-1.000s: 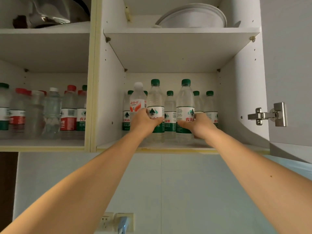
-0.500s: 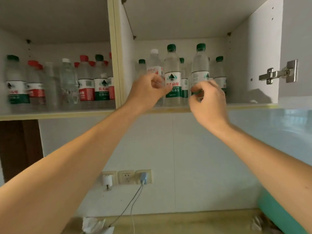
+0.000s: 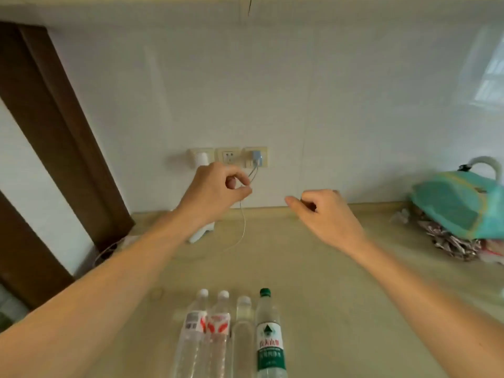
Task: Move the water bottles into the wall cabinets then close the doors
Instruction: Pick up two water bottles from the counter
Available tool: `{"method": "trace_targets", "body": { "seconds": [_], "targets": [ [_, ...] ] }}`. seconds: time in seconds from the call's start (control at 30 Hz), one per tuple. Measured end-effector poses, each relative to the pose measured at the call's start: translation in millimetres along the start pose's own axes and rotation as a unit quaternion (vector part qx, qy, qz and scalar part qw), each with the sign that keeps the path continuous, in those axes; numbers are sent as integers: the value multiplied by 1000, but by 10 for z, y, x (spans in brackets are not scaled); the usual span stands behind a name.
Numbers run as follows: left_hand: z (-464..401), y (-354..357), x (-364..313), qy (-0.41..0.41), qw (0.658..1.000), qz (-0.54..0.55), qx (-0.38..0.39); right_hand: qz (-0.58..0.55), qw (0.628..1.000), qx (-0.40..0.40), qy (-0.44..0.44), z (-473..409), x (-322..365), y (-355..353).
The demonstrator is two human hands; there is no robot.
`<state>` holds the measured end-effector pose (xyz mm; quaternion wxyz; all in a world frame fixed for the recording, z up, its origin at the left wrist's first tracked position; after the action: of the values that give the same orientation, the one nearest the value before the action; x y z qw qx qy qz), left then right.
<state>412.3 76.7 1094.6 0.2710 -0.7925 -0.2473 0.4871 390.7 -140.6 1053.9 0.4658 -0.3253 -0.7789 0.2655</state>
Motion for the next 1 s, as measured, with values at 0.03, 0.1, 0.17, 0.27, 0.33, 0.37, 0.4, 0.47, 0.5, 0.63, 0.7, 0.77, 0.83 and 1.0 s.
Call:
{"method": "trace_targets", "body": {
  "seconds": [0.03,0.1,0.17,0.27,0.33,0.37,0.4,0.47,0.5,0.63,0.7,0.77,0.83,1.0],
  "targets": [
    [113,119,179,-16,1000,-5,13,10,1000,24,17,120,-86,186],
    [331,374,502,-48,997,-12,53,26,996,67,59,353,-271,538],
    [557,634,806,-82,991,-16,102,29,987,110,115,585,-481,881],
    [883,976,1227,-129,979,-30,153,14,966,188,176,903,-765,1378],
    [1080,1229,1465,-150,964,-70,208,16,952,225,208,1070,-920,1644],
    [1183,1357,1572,-156,952,-102,243,21,944,241,222,1138,-987,1763],
    [1284,1478,1666,-156,938,-136,280,31,936,257,238,1204,-1050,1873],
    [1459,1679,1824,-145,908,-200,340,53,917,287,273,1327,-1149,2066],
    [1524,1753,1893,-139,898,-222,354,56,907,298,291,1386,-1185,2147],
    [1628,1911,2065,-123,901,-240,340,18,887,310,342,1563,-1267,2407],
    [1626,1936,2110,-108,905,-249,329,-17,876,316,363,1595,-1281,2496],
    [1629,1948,2141,-89,902,-268,326,-66,867,318,379,1596,-1286,2548],
    [1632,1950,2157,-70,897,-289,327,-103,860,313,390,1588,-1322,2558],
    [1643,2043,2084,-48,897,-283,337,-200,825,304,433,1676,-1476,2454]
  ]
}}
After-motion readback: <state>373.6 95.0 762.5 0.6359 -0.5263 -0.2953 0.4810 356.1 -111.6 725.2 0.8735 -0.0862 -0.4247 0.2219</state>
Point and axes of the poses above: each hand's wrist, its own z-axis away from the middle knuckle, its own y-axis out of the palm, x = y × z, the point moved 5 cm from there along -z, towards the middle knuckle, and after that the axes turned 2 degrees about z, right-handed, at the moved point
